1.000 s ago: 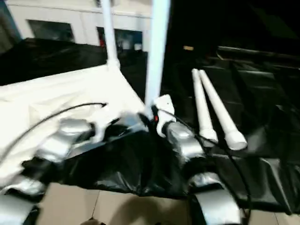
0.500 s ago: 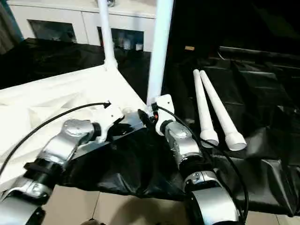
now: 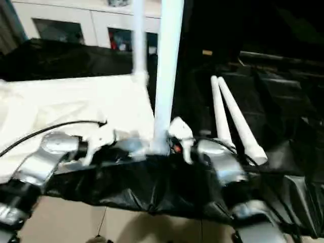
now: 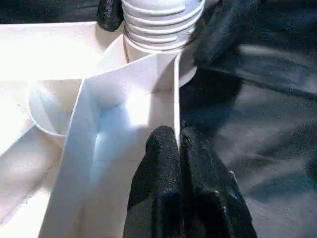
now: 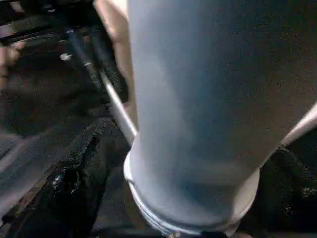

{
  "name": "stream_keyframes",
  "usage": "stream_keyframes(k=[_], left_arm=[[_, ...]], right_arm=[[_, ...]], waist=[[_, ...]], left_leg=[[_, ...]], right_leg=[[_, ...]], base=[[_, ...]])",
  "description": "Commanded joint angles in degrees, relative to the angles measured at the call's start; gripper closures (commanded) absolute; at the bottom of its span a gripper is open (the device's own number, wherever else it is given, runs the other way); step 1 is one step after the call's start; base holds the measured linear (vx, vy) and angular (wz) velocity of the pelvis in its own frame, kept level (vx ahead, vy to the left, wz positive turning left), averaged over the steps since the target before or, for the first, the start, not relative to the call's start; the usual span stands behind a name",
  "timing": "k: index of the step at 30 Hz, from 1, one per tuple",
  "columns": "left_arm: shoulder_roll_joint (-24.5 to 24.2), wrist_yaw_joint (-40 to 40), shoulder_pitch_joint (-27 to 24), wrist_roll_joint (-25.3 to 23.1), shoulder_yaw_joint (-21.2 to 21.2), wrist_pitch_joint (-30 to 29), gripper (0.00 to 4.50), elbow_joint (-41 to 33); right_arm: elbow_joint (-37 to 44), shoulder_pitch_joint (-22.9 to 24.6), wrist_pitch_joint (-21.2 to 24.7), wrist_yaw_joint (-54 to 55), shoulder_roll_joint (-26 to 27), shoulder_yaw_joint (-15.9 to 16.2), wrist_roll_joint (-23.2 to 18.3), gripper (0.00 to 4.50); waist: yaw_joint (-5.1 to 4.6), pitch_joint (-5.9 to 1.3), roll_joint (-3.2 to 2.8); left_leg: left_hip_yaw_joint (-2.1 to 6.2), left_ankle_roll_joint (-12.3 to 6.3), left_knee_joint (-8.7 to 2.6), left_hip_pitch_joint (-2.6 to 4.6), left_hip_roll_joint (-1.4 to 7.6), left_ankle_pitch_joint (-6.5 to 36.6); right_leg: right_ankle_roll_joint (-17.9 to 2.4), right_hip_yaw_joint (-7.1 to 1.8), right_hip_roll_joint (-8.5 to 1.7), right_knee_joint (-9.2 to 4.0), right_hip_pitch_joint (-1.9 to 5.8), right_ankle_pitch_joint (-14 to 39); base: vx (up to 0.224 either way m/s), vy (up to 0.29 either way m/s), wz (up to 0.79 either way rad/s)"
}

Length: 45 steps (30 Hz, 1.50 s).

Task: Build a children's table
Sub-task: Rotate leg to tighten

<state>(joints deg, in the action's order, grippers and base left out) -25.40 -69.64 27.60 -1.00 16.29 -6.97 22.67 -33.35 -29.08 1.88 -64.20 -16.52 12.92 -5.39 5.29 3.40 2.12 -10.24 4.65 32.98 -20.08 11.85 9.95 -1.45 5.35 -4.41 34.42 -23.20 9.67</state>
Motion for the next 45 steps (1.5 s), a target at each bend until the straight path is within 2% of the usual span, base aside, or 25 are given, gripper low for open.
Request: stream_keyframes(k=[1, 3, 4, 5, 6, 10, 11, 16, 18, 20, 21, 22, 23, 25, 27, 28, 29, 30, 33, 34, 35, 38, 40, 42, 45], left_arm=[[0.66, -1.84, -0.11, 0.56, 2.86, 1.34, 4.5, -1.27], [0.35, -2.36, -0.12, 0.52, 3.06, 1.63, 4.5, -1.2], [0.06, -2.81, -0.18, 0.48, 3.18, 1.85, 4.5, -1.11], [-0.22, -3.34, -0.29, 0.43, 3.14, 2.27, 4.5, -0.94], [-0.26, -3.42, -0.32, 0.45, 3.08, 2.3, 4.5, -0.93], [-0.42, -3.53, -0.31, 0.5, 3.01, 2.25, 4.5, -0.76], [-0.31, -3.61, -0.3, 0.44, 2.92, 2.46, 4.5, -0.4], [0.84, -0.87, -0.53, 0.6, 1.89, 1.21, 4.5, -0.3], [2.01, 3.06, 0.08, -0.69, 1.22, -0.12, 4.5, 0.7], [3.21, 6.19, 0.95, -1.68, 0.71, -1.83, 4.5, 1.64], [3.99, 7.61, 1.4, -1.9, 0.4, -2.65, 4.5, 1.98], [5.33, 9.43, 2.11, -1.83, -0.02, -4.47, 4.5, 2.24], [5.33, 9.43, 2.11, -1.83, -0.02, -4.47, 4.5, 2.24], [9.05, 14.63, 4.16, -2.74, -0.19, -8.07, 4.5, 3.32], [11.85, 18.16, 5.5, -3.25, -0.31, -9.52, 4.5, 4.84], [13.16, 19.56, 5.98, -3.31, -0.37, -9.95, 4.5, 5.54], [14.59, 20.59, 6.21, -3.3, -0.18, -10.31, 4.5, 5.97], [15.65, 21.4, 6.28, -3.4, 0.06, -10.4, 4.5, 6.21], [16.59, 22.21, 6.29, -3.97, 0.51, -10.19, 4.5, 6.44], [17.01, 22.46, 6.17, -4.34, 0.69, -10.0, 4.5, 6.51], [17.02, 22.21, 5.94, -4.64, 1.06, -9.71, 4.5, 6.37], [16.63, 21.28, 5.54, -4.59, 1.39, -9.38, 4.5, 5.83], [15.43, 19.32, 4.88, -4.06, 1.41, -9.74, 4.5, 4.04], [13.8, 16.89, 4.1, -3.2, 1.15, -8.9, 4.5, 2.3], [12.45, 14.53, 3.47, -2.3, 1.05, -7.19, 4.5, 1.35]], right_arm=[[3.89, 0.43, 0.51, -5.36, 0.14, 4.07, -1.14, 0.92], [4.05, 0.47, 0.54, -5.68, 0.05, 4.23, -1.08, 0.92], [4.08, 0.47, 0.54, -5.72, 0.1, 4.31, -1.0, 1.1], [4.46, 0.62, 0.78, -5.91, 0.15, 4.33, -0.97, 1.1], [4.64, 0.69, 0.9, -6.07, 0.15, 4.34, -1.01, 1.33], [5.63, 1.2, 1.85, -6.29, 0.32, 4.38, -1.36, 1.47], [6.06, 1.66, 2.84, -6.12, 0.72, 3.98, -1.73, 1.65], [6.81, 2.82, 5.58, -4.05, 2.42, 2.75, -3.21, 1.72], [6.07, 2.84, 6.64, -0.03, 3.99, 1.73, -2.67, 1.74], [3.5, 2.16, 5.48, 6.47, 6.07, 0.55, -0.65, 1.74], [2.16, 1.79, 4.72, 9.67, 6.99, -0.1, 0.31, 1.74], [-0.02, 0.82, 5.31, 15.01, 8.66, -1.49, 1.12, 1.74], [-0.02, 0.82, 5.31, 15.01, 8.66, -1.49, 1.12, 1.74], [-5.32, -1.7, 6.33, 27.3, 12.86, -5.13, 1.78, 1.75], [-8.55, -3.24, 6.17, 33.36, 15.06, -6.73, 1.99, 1.75], [-10.28, -4.02, 5.97, 36.14, 15.92, -7.38, 2.1, 1.75], [-12.04, -4.78, 5.6, 38.83, 16.82, -8.03, 2.06, 1.75], [-13.44, -5.4, 5.14, 40.5, 17.57, -8.4, 1.94, 1.75], [-14.74, -6.07, 4.31, 42.16, 18.28, -8.57, 2.26, 1.75], [-14.98, -6.26, 3.41, 42.56, 18.67, -8.78, 2.62, 1.4], [-15.22, -6.53, 2.5, 42.61, 19.1, -9.43, 2.69, 1.19], [-14.87, -6.64, 2.03, 41.23, 19.15, -10.15, 2.08, 0.95], [-12.88, -6.32, 1.69, 38.37, 17.71, -8.51, 3.27, 0.62], [-9.21, -5.45, 1.21, 34.1, 15.46, -6.35, 3.86, 0.56], [-6.52, -4.68, 1.57, 29.72, 13.59, -5.03, 3.2, 0.56]], waist=[[0.18, -3.65, 0.36], [0.18, -3.69, 0.2], [0.13, -3.7, 0.21], [0.13, -3.74, 0.17], [0.13, -3.84, 0.33], [0.14, -3.88, 0.37], [0.2, -3.88, 0.39], [0.21, -3.77, 0.4], [-0.03, -3.62, 0.24], [-0.07, -3.61, 0.19], [-0.33, -3.51, 0.12], [-0.5, -3.52, 0.09], [-0.71, -3.48, 0.11], [-1.06, -3.54, -0.06], [-1.11, -3.56, -0.14], [-1.22, -3.54, -0.06], [-1.19, -3.65, -0.32], [-1.17, -3.72, -0.23], [-0.9, -3.86, -0.27], [-0.76, -3.96, -0.43], [-0.75, -4.0, -0.34], [-0.53, -4.14, -0.41], [-0.48, -4.13, -0.43], [-0.46, -4.13, -0.24], [-0.38, -4.25, -0.16]], left_leg=[[0.29, -2.61, -3.72, 0.08, 1.76, 12.59], [0.3, -2.42, -3.72, 0.18, 1.77, 12.71], [0.29, -2.14, -3.75, 0.24, 1.8, 13.01], [0.31, -1.91, -3.73, 0.28, 1.78, 13.33], [0.35, -1.83, -3.71, 0.23, 1.77, 12.86], [0.27, -1.93, -3.65, 0.21, 1.75, 12.23], [0.28, -2.0, -3.64, 0.17, 1.74, 12.04], [0.35, -1.58, -3.73, 0.26, 1.74, 12.99], [0.45, -0.77, -3.93, 0.45, 1.78, 14.74], [0.52, -0.47, -3.95, 0.55, 1.78, 15.4], [0.65, 0.59, -3.94, 0.74, 1.57, 17.17], [0.8, 0.97, -4.0, 0.63, 1.53, 17.5], [0.79, 1.09, -4.01, 0.6, 1.5, 17.77], [0.96, 1.64, -3.93, 0.86, 1.39, 18.3], [0.88, 1.57, -3.83, 1.08, 1.37, 18.4], [0.79, 1.46, -3.77, 1.06, 1.3, 18.59], [0.89, 1.5, -3.8, 0.96, 1.35, 18.47], [0.91, 1.49, -3.81, 0.96, 1.37, 18.42], [0.77, 0.87, -3.81, 0.82, 1.38, 17.91], [0.72, 0.57, -3.87, 0.55, 1.42, 16.89], [0.68, 0.52, -3.84, 0.52, 1.43, 16.62], [0.61, -0.05, -3.81, 0.35, 1.37, 15.26], [0.57, -0.23, -3.85, 0.44, 1.49, 15.03], [0.58, -0.47, -3.85, 0.22, 1.49, 14.56], [0.46, -1.42, -3.74, 0.07, 1.45, 12.81]], right_leg=[[-9.26, -3.24, -4.08, -4.09, 2.96, 17.86], [-9.32, -3.29, -4.12, -4.12, 2.89, 17.84], [-9.53, -3.31, -4.12, -4.14, 2.83, 17.79], [-9.71, -3.3, -4.14, -4.12, 2.86, 17.72], [-9.82, -3.3, -4.12, -3.96, 2.99, 16.87], [-10.33, -3.31, -4.03, -3.79, 3.0, 15.26], [-10.23, -3.29, -4.09, -3.8, 3.08, 15.33], [-9.29, -3.28, -4.12, -4.09, 2.92, 17.96], [-9.1, -3.24, -4.07, -4.4, 2.74, 19.57], [-8.98, -3.22, -4.12, -4.5, 2.7, 20.4], [-8.04, -3.11, -4.29, -4.99, 2.54, 24.16], [-7.27, -3.06, -4.33, -5.06, 2.63, 25.72], [-6.99, -3.03, -4.27, -5.17, 2.54, 26.48], [-6.32, -2.93, -4.37, -5.55, 2.33, 28.39], [-6.69, -2.95, -4.21, -5.65, 2.05, 27.25], [-6.66, -2.93, -4.13, -5.68, 2.04, 27.16], [-6.85, -2.96, -4.3, -5.54, 2.18, 26.54], [-6.96, -2.91, -4.17, -5.49, 2.19, 25.5], [-7.56, -3.06, -4.09, -5.16, 2.3, 22.33], [-7.99, -3.15, -4.08, -4.88, 2.47, 19.82], [-8.09, -3.16, -4.09, -4.79, 2.52, 19.28], [-8.61, -3.21, -4.07, -4.48, 2.8, 17.43], [-9.1, -3.21, -4.05, -4.36, 2.75, 16.34], [-9.12, -3.16, -4.02, -4.23, 2.99, 15.74], [-9.22, -3.27, -4.08, -4.06, 3.16, 14.19]], base=[[0.0, 0.0, 0.0], [0.0, 0.0, 0.0], [0.0, 0.0, 0.0], [0.0, 0.0, 0.0], [0.0, 0.0, 0.0], [0.0, 0.0, 0.0], [0.0, 0.0, 0.0], [0.0, 0.0, 0.0], [0.0, 0.0, 0.0], [0.0, 0.0, 0.0], [0.0, 0.0, 0.0], [0.0, 0.0, 0.0], [0.0, 0.0, 0.0], [0.0, 0.0, 0.0], [0.0, 0.0, 0.0], [0.0, 0.0, 0.0], [0.0, 0.0, 0.0], [0.0, 0.0, 0.0], [0.0, 0.0, 0.0], [0.0, 0.0, 0.0], [0.0, 0.0, 0.0], [0.0, 0.0, 0.0], [0.0, 0.0, 0.0], [0.0, 0.0, 0.0], [0.0, 0.0, 0.0]])
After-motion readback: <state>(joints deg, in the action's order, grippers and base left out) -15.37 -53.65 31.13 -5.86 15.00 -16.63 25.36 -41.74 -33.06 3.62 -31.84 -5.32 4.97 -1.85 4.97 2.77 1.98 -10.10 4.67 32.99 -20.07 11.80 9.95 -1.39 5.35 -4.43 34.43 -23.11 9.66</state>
